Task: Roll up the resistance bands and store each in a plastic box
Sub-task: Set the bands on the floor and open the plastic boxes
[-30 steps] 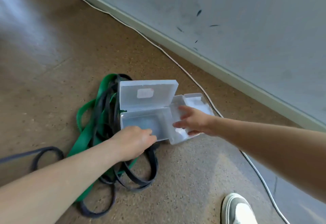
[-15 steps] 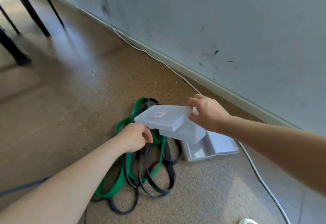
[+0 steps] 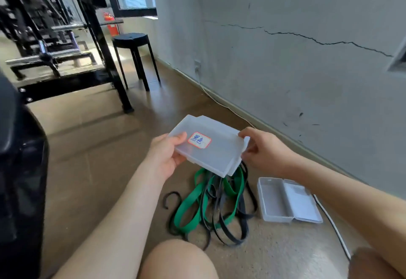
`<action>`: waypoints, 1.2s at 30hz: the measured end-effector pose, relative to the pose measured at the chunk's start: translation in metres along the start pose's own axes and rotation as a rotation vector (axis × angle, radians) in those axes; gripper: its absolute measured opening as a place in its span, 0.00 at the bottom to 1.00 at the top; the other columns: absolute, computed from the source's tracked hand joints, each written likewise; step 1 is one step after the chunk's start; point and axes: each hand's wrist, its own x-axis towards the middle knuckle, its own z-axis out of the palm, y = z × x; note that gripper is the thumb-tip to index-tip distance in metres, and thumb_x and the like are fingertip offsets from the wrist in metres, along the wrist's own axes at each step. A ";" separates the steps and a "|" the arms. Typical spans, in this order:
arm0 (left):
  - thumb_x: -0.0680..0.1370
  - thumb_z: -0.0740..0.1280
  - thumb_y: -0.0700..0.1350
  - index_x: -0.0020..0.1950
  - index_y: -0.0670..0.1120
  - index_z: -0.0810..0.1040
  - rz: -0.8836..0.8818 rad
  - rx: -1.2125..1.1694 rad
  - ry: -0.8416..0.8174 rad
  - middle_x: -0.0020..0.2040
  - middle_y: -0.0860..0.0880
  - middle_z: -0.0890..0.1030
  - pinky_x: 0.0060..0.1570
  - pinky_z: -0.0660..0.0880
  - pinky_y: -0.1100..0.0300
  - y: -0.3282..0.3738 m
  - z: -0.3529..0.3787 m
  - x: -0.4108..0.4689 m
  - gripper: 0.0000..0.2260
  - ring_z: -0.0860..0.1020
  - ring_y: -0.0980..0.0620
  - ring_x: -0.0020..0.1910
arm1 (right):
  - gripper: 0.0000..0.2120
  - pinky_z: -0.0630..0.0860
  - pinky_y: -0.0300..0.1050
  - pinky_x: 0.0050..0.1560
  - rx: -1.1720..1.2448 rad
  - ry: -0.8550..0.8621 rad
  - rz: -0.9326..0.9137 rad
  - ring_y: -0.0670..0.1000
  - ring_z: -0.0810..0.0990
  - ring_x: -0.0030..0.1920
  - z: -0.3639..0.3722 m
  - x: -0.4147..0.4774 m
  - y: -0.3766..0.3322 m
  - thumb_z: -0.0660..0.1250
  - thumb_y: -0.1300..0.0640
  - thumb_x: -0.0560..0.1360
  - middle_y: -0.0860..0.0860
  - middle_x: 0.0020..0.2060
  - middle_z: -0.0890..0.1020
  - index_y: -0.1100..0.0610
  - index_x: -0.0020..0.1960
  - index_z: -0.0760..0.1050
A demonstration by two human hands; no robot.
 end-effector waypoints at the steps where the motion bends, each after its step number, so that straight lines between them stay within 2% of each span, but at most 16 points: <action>1: 0.76 0.68 0.35 0.52 0.40 0.78 0.003 -0.007 0.028 0.43 0.44 0.83 0.28 0.78 0.61 0.003 -0.012 -0.006 0.06 0.82 0.49 0.36 | 0.22 0.77 0.42 0.48 0.049 -0.063 0.016 0.46 0.82 0.44 0.006 -0.004 -0.005 0.68 0.64 0.73 0.49 0.50 0.80 0.52 0.66 0.71; 4: 0.76 0.68 0.36 0.58 0.40 0.77 -0.009 0.023 0.096 0.46 0.45 0.83 0.33 0.79 0.57 0.004 -0.058 -0.015 0.11 0.82 0.48 0.41 | 0.25 0.81 0.47 0.50 0.229 -0.204 0.084 0.52 0.82 0.51 0.038 -0.007 -0.017 0.68 0.63 0.75 0.51 0.64 0.75 0.51 0.70 0.68; 6: 0.76 0.69 0.36 0.59 0.40 0.77 -0.044 0.037 0.146 0.45 0.45 0.84 0.35 0.79 0.56 -0.003 -0.093 -0.017 0.12 0.83 0.48 0.40 | 0.24 0.82 0.51 0.47 0.321 -0.266 0.142 0.56 0.82 0.50 0.072 -0.007 -0.028 0.67 0.62 0.77 0.54 0.66 0.72 0.51 0.71 0.67; 9: 0.76 0.69 0.36 0.60 0.39 0.75 -0.123 0.032 0.267 0.42 0.46 0.82 0.32 0.78 0.58 -0.026 -0.137 -0.010 0.13 0.82 0.51 0.35 | 0.26 0.82 0.53 0.47 0.332 -0.362 0.173 0.58 0.83 0.49 0.136 -0.006 -0.040 0.66 0.60 0.78 0.55 0.68 0.71 0.50 0.74 0.64; 11: 0.76 0.68 0.35 0.63 0.38 0.72 -0.190 0.042 0.344 0.43 0.45 0.80 0.41 0.77 0.56 -0.048 -0.162 0.000 0.15 0.80 0.50 0.39 | 0.28 0.81 0.53 0.48 0.305 -0.408 0.186 0.58 0.82 0.48 0.178 -0.003 -0.043 0.66 0.60 0.78 0.55 0.69 0.70 0.50 0.75 0.62; 14: 0.78 0.65 0.33 0.58 0.38 0.71 -0.279 0.015 0.468 0.48 0.41 0.78 0.51 0.75 0.54 -0.085 -0.192 0.016 0.10 0.77 0.47 0.48 | 0.30 0.79 0.50 0.54 0.269 -0.452 0.199 0.54 0.79 0.51 0.234 0.003 -0.040 0.67 0.60 0.77 0.58 0.69 0.71 0.52 0.76 0.61; 16: 0.79 0.63 0.33 0.53 0.37 0.72 -0.346 -0.046 0.516 0.50 0.40 0.77 0.54 0.74 0.52 -0.108 -0.210 0.028 0.04 0.77 0.46 0.48 | 0.31 0.74 0.45 0.54 0.253 -0.482 0.200 0.51 0.76 0.51 0.264 0.003 -0.034 0.68 0.60 0.76 0.58 0.68 0.73 0.53 0.76 0.61; 18: 0.79 0.63 0.33 0.54 0.35 0.73 -0.377 -0.110 0.545 0.52 0.40 0.76 0.55 0.75 0.53 -0.127 -0.226 0.042 0.05 0.76 0.46 0.50 | 0.33 0.69 0.42 0.59 0.191 -0.520 0.189 0.54 0.77 0.58 0.289 0.002 -0.023 0.68 0.61 0.75 0.57 0.68 0.73 0.53 0.77 0.59; 20: 0.78 0.64 0.33 0.62 0.35 0.72 -0.357 -0.178 0.566 0.59 0.40 0.75 0.54 0.76 0.54 -0.141 -0.241 0.059 0.13 0.76 0.45 0.56 | 0.35 0.66 0.39 0.63 0.122 -0.566 0.189 0.55 0.75 0.65 0.308 0.005 -0.012 0.67 0.61 0.75 0.55 0.71 0.71 0.52 0.77 0.56; 24: 0.78 0.64 0.31 0.73 0.45 0.64 -0.304 -0.290 0.564 0.66 0.42 0.73 0.51 0.76 0.54 -0.157 -0.256 0.081 0.26 0.76 0.45 0.60 | 0.38 0.62 0.39 0.67 0.072 -0.590 0.182 0.54 0.69 0.71 0.340 0.024 0.004 0.66 0.61 0.75 0.55 0.72 0.67 0.50 0.79 0.52; 26: 0.78 0.62 0.30 0.71 0.47 0.67 -0.294 -0.287 0.532 0.60 0.44 0.77 0.51 0.77 0.54 -0.166 -0.260 0.089 0.23 0.76 0.47 0.57 | 0.38 0.60 0.42 0.70 -0.020 -0.576 0.142 0.55 0.66 0.72 0.351 0.032 0.013 0.67 0.58 0.75 0.55 0.72 0.67 0.49 0.79 0.52; 28: 0.79 0.60 0.29 0.72 0.49 0.65 -0.268 -0.333 0.535 0.52 0.48 0.77 0.57 0.75 0.53 -0.176 -0.266 0.097 0.25 0.76 0.47 0.57 | 0.37 0.59 0.48 0.72 -0.193 -0.549 0.150 0.58 0.62 0.73 0.355 0.042 0.029 0.65 0.55 0.75 0.54 0.73 0.64 0.48 0.79 0.50; 30: 0.79 0.58 0.29 0.73 0.49 0.64 -0.236 -0.413 0.543 0.54 0.48 0.78 0.56 0.74 0.54 -0.186 -0.273 0.106 0.25 0.76 0.48 0.57 | 0.38 0.61 0.56 0.72 -0.306 -0.544 0.281 0.61 0.54 0.75 0.353 0.048 0.052 0.61 0.53 0.75 0.55 0.76 0.57 0.43 0.78 0.45; 32: 0.79 0.57 0.29 0.72 0.48 0.67 -0.212 -0.445 0.524 0.61 0.46 0.78 0.50 0.75 0.56 -0.198 -0.277 0.115 0.25 0.77 0.49 0.57 | 0.38 0.61 0.59 0.72 -0.368 -0.608 0.344 0.62 0.53 0.75 0.351 0.050 0.073 0.59 0.52 0.76 0.54 0.76 0.56 0.42 0.78 0.40; 34: 0.78 0.59 0.29 0.69 0.47 0.70 -0.222 -0.367 0.542 0.63 0.45 0.78 0.49 0.76 0.56 -0.210 -0.274 0.123 0.23 0.79 0.49 0.56 | 0.38 0.56 0.56 0.75 -0.389 -0.697 0.303 0.60 0.56 0.75 0.355 0.048 0.085 0.58 0.55 0.77 0.54 0.74 0.60 0.45 0.79 0.39; 36: 0.76 0.67 0.32 0.68 0.47 0.70 -0.254 -0.044 0.636 0.61 0.46 0.78 0.50 0.77 0.55 -0.217 -0.269 0.128 0.23 0.79 0.47 0.55 | 0.39 0.58 0.53 0.74 -0.355 -0.712 0.284 0.59 0.55 0.76 0.362 0.044 0.088 0.58 0.58 0.76 0.53 0.72 0.64 0.46 0.79 0.39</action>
